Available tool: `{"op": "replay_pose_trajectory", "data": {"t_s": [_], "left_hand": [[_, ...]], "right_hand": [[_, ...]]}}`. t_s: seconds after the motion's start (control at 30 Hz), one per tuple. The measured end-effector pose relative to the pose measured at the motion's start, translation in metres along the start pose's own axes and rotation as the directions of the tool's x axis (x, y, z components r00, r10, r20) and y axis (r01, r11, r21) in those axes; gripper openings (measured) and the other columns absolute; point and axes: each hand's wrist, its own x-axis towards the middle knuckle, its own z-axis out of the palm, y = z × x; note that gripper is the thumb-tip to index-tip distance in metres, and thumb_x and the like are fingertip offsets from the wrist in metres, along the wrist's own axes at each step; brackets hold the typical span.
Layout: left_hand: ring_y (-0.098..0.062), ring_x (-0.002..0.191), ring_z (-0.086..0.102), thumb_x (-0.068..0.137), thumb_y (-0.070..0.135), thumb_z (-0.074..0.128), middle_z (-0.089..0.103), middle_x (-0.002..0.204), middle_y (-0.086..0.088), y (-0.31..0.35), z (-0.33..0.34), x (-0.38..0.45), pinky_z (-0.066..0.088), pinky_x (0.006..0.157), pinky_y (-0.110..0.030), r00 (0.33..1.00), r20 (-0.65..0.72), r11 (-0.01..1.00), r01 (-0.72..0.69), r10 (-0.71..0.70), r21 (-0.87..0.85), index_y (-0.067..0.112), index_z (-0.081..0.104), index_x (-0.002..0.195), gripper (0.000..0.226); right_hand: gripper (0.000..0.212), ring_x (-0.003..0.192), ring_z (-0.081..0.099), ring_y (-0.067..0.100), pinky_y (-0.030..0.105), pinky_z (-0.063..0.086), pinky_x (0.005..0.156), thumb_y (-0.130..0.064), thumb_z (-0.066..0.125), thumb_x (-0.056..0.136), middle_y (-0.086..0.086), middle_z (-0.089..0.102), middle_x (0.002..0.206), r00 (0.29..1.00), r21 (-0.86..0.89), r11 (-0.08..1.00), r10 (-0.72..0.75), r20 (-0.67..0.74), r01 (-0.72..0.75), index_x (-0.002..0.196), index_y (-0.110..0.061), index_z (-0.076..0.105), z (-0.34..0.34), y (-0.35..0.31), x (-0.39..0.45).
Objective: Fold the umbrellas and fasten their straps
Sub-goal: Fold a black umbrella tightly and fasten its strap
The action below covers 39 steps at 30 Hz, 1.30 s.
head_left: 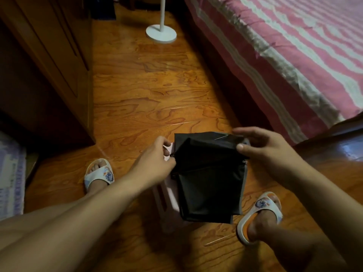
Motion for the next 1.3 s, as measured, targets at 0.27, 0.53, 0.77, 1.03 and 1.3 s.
{"op": "replay_pose_trajectory", "data": {"t_s": [0.27, 0.53, 0.77, 1.03, 1.3], "left_hand": [[-0.010, 0.129, 0.054, 0.082, 0.030, 0.075, 0.047, 0.146, -0.002, -0.002, 0.027, -0.004, 0.054, 0.103, -0.041, 0.985, 0.152, 0.952, -0.036, 0.085, -0.304, 0.048, 0.038, 0.147, 0.078], [0.006, 0.096, 0.065, 0.092, 0.049, 0.063, 0.072, 0.095, 0.026, 0.039, 0.008, -0.013, 0.049, 0.102, -0.056, 0.954, 0.007, 0.931, -0.292, 0.301, -0.217, 0.050, 0.040, 0.148, 0.060], [-0.011, 0.105, 0.072, 0.081, 0.041, 0.078, 0.058, 0.138, 0.013, 0.043, 0.011, -0.021, 0.054, 0.100, -0.047, 0.977, 0.076, 0.910, -0.157, 0.200, -0.383, 0.066, 0.041, 0.137, 0.072], [-0.005, 0.118, 0.063, 0.087, 0.055, 0.062, 0.071, 0.116, 0.018, 0.049, 0.007, -0.020, 0.045, 0.107, -0.053, 0.981, -0.023, 0.929, -0.190, 0.193, -0.318, 0.059, 0.040, 0.143, 0.060], [-0.014, 0.080, 0.073, 0.094, 0.011, 0.071, 0.065, 0.112, 0.006, 0.057, 0.003, -0.019, 0.059, 0.082, -0.026, 0.979, -0.013, 0.896, -0.191, 0.203, -0.401, 0.035, 0.063, 0.130, 0.044]], "right_hand": [[0.023, 0.090, 0.074, 0.016, 0.023, 0.056, 0.073, -0.008, 0.075, 0.084, 0.002, 0.077, 0.095, 0.989, 0.061, 0.997, -0.028, -0.142, 0.038, 0.100, -0.025, 0.078, -0.012, 0.011, -0.031], [0.021, 0.104, 0.070, 0.015, 0.038, 0.054, 0.091, -0.034, 0.066, 0.090, -0.005, 0.075, 0.107, 0.995, 0.048, 0.999, 0.012, -0.099, -0.007, 0.108, -0.034, 0.077, -0.023, -0.006, -0.015], [0.015, 0.101, 0.071, 0.026, 0.046, 0.056, 0.086, -0.024, 0.066, 0.098, 0.002, 0.076, 0.104, 0.982, 0.071, 0.997, 0.031, -0.188, -0.018, 0.104, -0.031, 0.078, -0.030, -0.015, 0.003], [0.018, 0.106, 0.070, 0.019, 0.052, 0.053, 0.103, -0.021, 0.065, 0.098, -0.002, 0.076, 0.106, 0.986, 0.012, 1.000, 0.013, -0.167, -0.011, 0.102, -0.032, 0.079, -0.029, -0.020, 0.002], [0.018, 0.107, 0.071, 0.023, 0.047, 0.054, 0.100, -0.020, 0.065, 0.097, 0.002, 0.076, 0.107, 0.990, 0.054, 0.998, 0.043, -0.134, -0.036, 0.105, -0.027, 0.079, -0.036, -0.019, -0.007]]}}
